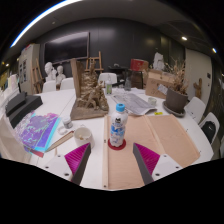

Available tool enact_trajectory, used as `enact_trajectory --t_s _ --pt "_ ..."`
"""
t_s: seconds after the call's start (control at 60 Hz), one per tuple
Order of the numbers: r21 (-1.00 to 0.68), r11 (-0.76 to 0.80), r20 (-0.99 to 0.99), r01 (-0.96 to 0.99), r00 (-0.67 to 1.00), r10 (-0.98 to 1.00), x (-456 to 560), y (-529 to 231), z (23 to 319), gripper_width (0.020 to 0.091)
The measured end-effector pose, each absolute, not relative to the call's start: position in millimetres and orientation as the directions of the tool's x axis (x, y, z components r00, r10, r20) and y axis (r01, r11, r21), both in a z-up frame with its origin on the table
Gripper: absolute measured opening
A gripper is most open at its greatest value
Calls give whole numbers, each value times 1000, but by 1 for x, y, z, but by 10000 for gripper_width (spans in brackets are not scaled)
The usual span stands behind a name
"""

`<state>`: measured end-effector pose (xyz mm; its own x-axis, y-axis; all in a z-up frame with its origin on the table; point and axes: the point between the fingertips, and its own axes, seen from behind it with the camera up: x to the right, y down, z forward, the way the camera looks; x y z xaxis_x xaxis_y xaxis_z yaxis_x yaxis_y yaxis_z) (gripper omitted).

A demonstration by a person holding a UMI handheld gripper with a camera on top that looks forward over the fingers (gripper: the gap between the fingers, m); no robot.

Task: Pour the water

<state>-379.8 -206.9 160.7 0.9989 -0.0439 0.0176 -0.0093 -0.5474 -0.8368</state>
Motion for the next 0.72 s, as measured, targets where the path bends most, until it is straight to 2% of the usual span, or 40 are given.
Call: enact_trajectory --t_s 0.317,0.717 --pt "-807 -589 22 -35 996 -89 -430 -326 193 858" --pt "-798 -603 78 8 993 -89 -449 -363 194 860"
